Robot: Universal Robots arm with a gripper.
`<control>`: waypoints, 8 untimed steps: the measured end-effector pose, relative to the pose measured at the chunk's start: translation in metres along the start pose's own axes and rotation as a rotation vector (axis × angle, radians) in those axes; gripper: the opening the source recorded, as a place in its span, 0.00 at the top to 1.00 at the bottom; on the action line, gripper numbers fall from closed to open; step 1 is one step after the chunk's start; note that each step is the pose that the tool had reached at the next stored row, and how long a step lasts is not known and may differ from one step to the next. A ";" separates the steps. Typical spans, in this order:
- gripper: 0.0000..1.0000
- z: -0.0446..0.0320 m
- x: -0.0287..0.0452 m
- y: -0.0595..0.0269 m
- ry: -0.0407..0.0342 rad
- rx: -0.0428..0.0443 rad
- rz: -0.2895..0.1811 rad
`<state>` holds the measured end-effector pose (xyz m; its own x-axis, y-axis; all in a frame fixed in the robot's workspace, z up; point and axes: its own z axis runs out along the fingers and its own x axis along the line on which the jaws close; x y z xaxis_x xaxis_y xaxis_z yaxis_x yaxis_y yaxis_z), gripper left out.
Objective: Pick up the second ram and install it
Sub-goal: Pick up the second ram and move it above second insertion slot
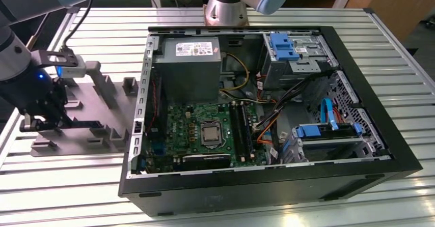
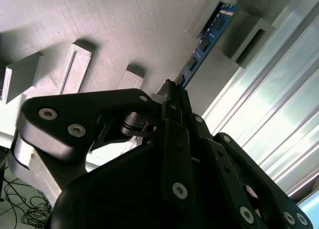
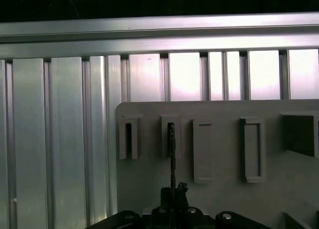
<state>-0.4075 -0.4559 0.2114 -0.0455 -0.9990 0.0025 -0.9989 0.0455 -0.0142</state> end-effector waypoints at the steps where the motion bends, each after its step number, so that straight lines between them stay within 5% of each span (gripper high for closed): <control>1: 0.86 -0.0003 0.0000 0.0000 -0.0001 0.0001 0.000; 8: 0.86 -0.0019 0.0000 0.0000 0.0000 0.0001 0.000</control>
<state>-0.4075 -0.4559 0.2133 -0.0455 -0.9990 0.0024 -0.9989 0.0455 -0.0143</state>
